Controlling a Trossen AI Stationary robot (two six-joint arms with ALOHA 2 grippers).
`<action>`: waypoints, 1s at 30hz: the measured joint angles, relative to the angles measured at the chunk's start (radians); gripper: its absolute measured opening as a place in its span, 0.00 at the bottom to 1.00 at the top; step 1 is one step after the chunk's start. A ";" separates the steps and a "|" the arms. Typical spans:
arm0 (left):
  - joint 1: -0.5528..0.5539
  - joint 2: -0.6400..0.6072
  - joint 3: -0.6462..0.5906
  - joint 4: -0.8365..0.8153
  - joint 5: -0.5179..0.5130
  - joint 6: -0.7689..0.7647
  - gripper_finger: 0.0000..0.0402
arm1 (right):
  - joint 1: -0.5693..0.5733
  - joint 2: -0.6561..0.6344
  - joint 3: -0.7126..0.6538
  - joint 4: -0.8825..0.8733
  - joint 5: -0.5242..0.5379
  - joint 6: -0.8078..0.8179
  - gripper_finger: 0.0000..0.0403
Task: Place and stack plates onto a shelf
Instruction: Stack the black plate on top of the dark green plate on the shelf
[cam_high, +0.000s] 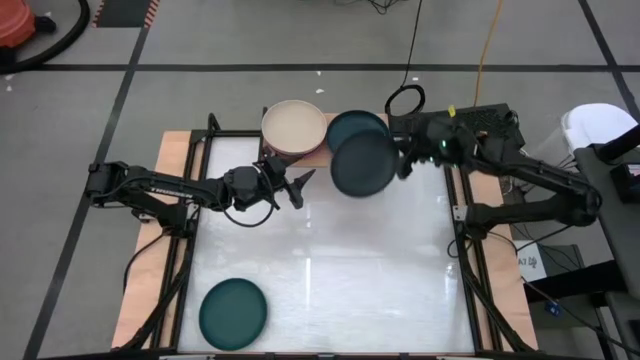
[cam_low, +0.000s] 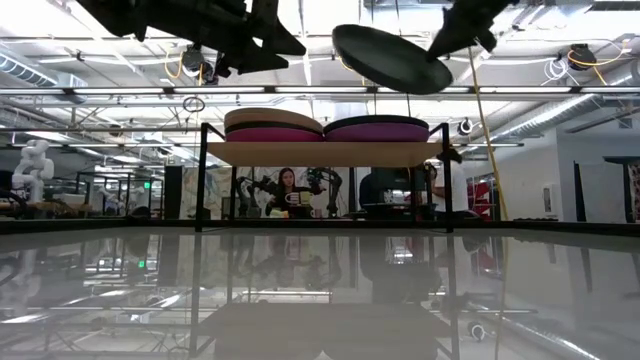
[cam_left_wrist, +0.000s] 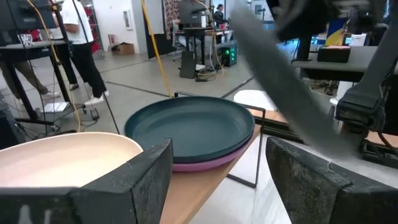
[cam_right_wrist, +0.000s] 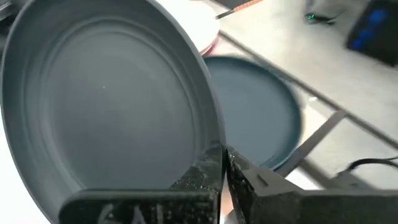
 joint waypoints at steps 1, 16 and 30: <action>0.000 0.000 0.000 0.000 0.000 0.000 0.65 | -0.028 0.019 0.026 -0.001 0.000 -0.017 0.00; 0.000 0.000 0.000 -0.001 0.000 0.001 0.65 | -0.415 0.424 0.329 -0.185 -0.334 -0.037 0.00; 0.001 0.000 0.000 -0.001 0.000 0.044 0.65 | -0.472 0.502 0.329 -0.141 -0.339 -0.088 0.00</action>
